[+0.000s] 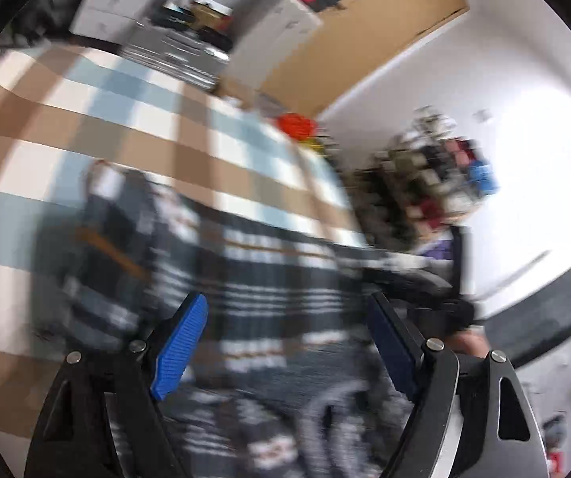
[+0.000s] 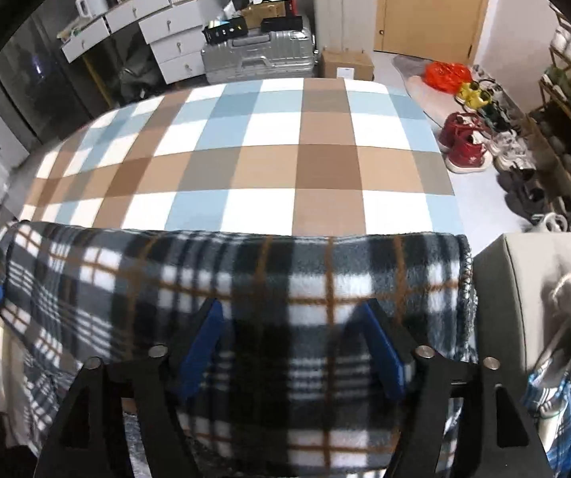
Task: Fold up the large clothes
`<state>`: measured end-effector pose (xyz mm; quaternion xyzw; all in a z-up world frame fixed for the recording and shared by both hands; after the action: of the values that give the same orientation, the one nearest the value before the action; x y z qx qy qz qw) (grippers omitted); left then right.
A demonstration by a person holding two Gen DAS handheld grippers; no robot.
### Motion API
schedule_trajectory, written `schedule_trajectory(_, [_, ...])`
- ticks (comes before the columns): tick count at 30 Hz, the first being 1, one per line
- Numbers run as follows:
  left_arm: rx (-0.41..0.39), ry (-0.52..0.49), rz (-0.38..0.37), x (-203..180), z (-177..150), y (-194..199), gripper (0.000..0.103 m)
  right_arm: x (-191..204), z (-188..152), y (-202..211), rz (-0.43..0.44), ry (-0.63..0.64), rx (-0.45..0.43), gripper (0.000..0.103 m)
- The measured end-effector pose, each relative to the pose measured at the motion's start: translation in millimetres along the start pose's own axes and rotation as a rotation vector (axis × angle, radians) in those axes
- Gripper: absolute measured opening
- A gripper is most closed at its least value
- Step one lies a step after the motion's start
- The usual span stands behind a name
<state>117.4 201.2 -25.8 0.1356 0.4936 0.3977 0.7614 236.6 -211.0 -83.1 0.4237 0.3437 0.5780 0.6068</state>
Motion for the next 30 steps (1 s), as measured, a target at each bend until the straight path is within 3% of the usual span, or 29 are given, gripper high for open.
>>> schedule_trajectory(2, [0.069,0.03,0.085,16.7,-4.2,-21.7,0.078,-1.1,-5.9,-18.2,-0.081,0.038,0.042,0.075])
schedule_trajectory(6, [0.115,0.059,0.094,22.4,-14.9,-33.0,0.078,-2.7,-12.2,-25.9,-0.08,0.053,0.03,0.077])
schedule_trajectory(8, [0.104,0.019,0.114,8.0,-14.2,-24.8,0.078,-1.3,-9.9,-16.3,-0.067,0.029,0.01,0.076])
schedule_trajectory(11, [0.093,-0.113,0.053,-28.4,-14.1,-24.7,0.078,15.1,-5.9,0.3,0.016,0.027,-0.043,0.076])
schedule_trajectory(14, [0.115,-0.193,0.119,-41.8,-16.4,-44.8,0.078,48.7,-5.2,3.8,0.065,0.084,-0.049,0.076])
schedule_trajectory(15, [0.143,-0.188,0.137,-33.1,-16.1,-50.3,0.078,63.2,-6.7,-0.4,0.056,0.109,-0.042,0.077])
schedule_trajectory(17, [0.199,-0.13,0.174,-15.5,-17.7,-69.9,0.078,76.1,-11.6,-15.7,0.046,0.112,-0.001,0.091])
schedule_trajectory(18, [0.213,-0.102,0.183,-10.9,-18.1,-76.1,0.077,78.5,-17.0,-30.8,0.028,0.097,0.04,0.092])
schedule_trajectory(21, [0.209,-0.051,0.159,-2.6,-16.5,-70.3,0.077,80.9,-20.2,-37.2,0.002,0.113,0.016,0.095])
schedule_trajectory(24, [0.2,-0.057,0.158,-3.0,-15.2,-61.7,0.078,73.1,-12.6,-26.2,0.05,0.085,0.032,0.093])
schedule_trajectory(27, [0.217,-0.089,0.203,-7.3,-18.4,-69.6,0.078,46.2,-6.6,-9.1,-0.008,0.053,-0.013,0.093])
schedule_trajectory(30, [0.236,-0.11,0.231,-5.5,-20.5,-72.7,0.078,7.6,-17.2,-22.4,-0.082,0.01,0.051,0.095])
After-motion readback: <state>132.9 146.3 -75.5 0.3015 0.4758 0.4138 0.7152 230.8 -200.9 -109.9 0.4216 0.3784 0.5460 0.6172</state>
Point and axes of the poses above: each gripper's, at about its wrist camera, not at the fingertips, and y roughly against the way its jaws point, x to its left, z to its top, the point moved 3 cm from there along -y, roughly the way its jaws point, and after that the axes turned 3 degrees about -y, right-handed, at the moved point
